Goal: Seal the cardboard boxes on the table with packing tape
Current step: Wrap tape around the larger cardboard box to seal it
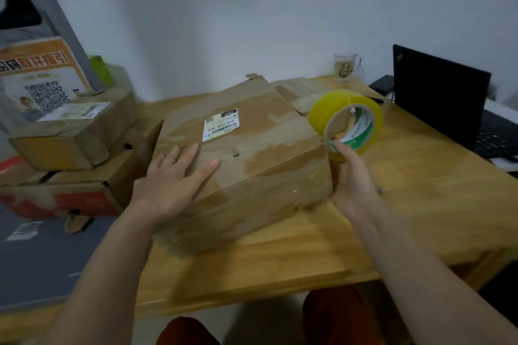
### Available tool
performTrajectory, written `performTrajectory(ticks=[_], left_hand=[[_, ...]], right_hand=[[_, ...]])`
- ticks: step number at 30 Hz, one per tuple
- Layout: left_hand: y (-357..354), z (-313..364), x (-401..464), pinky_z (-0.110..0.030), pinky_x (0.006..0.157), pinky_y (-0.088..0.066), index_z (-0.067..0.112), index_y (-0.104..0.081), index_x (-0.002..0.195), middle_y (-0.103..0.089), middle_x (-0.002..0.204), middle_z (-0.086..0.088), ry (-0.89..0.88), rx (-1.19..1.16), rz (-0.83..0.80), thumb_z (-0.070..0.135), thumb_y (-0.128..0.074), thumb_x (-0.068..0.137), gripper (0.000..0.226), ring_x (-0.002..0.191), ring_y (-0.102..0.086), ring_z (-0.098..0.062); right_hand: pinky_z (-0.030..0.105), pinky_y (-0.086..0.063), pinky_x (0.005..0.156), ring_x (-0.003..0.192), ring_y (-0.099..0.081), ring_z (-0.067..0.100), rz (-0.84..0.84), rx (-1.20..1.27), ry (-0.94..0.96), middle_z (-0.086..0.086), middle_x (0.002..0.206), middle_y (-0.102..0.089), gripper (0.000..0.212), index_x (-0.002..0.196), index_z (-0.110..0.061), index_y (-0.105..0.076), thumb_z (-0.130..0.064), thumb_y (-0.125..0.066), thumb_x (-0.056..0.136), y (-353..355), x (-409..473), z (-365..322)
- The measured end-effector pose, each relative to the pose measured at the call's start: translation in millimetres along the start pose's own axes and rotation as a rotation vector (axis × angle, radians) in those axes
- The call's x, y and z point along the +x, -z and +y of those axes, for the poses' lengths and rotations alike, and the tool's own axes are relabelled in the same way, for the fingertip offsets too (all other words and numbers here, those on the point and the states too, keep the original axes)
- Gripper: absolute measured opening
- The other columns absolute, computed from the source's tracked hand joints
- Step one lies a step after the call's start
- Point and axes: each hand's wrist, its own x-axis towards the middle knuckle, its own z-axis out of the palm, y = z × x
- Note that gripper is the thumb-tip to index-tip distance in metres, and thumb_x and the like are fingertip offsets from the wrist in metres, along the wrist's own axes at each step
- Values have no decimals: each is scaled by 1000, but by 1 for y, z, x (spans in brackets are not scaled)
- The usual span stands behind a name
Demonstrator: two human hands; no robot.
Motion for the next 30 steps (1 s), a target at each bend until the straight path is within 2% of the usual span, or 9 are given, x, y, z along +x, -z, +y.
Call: performTrajectory(ticks=[5, 9, 11, 13, 15, 19, 21, 24, 30], left_hand=[[13, -13, -8, -55, 122, -4, 40, -7, 157, -2, 165, 10, -10, -199, -30, 81, -18, 88, 81, 153, -1, -19], [-2, -8, -10, -39, 119, -23, -7, -20, 152, -21, 161, -22, -186, -779, -109, 19, -24, 110, 49, 149, -21, -36], [1, 21, -16, -39, 117, -29, -4, -28, 150, -32, 157, -14, -346, -918, -11, 36, -33, 107, 59, 145, -31, -32], [35, 46, -22, -29, 116, -31, 21, -15, 155, -31, 150, 22, -465, -907, 159, 79, -53, 76, 105, 144, -31, -8], [63, 70, -20, -12, 105, -37, 40, -15, 149, -36, 140, 38, -612, -910, 322, 68, -68, 69, 100, 135, -37, 10], [92, 73, -15, -3, 93, -39, 27, -29, 146, -49, 131, 21, -670, -780, 431, 54, -75, 69, 94, 119, -46, 16], [94, 72, -14, -19, 105, -41, 27, -28, 147, -48, 136, 14, -684, -683, 435, 66, -67, 69, 95, 124, -46, 7], [93, 61, -15, -43, 115, -32, 31, -18, 156, -40, 143, 10, -622, -541, 447, 79, -47, 68, 104, 134, -38, -6], [90, 40, -18, -5, 95, -24, 35, -38, 148, -33, 141, 21, -633, -654, 424, 77, -45, 69, 89, 125, -31, 19]], right_hand=[[37, -57, 62, 87, -73, 24, -53, -163, 28, 6, 102, -74, 32, 107, -21, -73, -44, -62, 87, -47, -18, -23], [41, -51, 90, 99, -64, 15, -25, -519, 350, -7, 103, -70, 20, 98, -33, -64, -49, -61, 86, -99, -32, -84], [32, -47, 81, 99, -60, 11, -92, -745, 513, -13, 102, -64, 19, 98, -34, -60, -50, -55, 90, -125, -42, -106], [27, -44, 72, 94, -60, 10, -151, -920, 615, -8, 101, -65, 28, 106, -27, -61, -49, -51, 91, -147, -47, -115], [31, -47, 78, 95, -61, 15, -193, -999, 666, -1, 104, -66, 35, 111, -19, -61, -46, -51, 92, -163, -51, -113], [39, -48, 77, 83, -62, 21, -229, -1029, 704, 6, 92, -67, 35, 98, -4, -62, -37, -51, 90, -172, -53, -110], [43, -48, 74, 76, -60, 29, -226, -1021, 719, 14, 81, -63, 32, 90, 0, -61, -30, -51, 89, -170, -52, -113], [44, -58, 67, 85, -67, 30, -94, -840, 665, 11, 90, -67, 24, 107, -7, -58, -21, -49, 90, -157, -45, -132], [26, -52, 42, 89, -64, 21, -54, -741, 619, 7, 103, -60, 19, 109, -21, -51, -12, -50, 92, -128, -33, -141]])
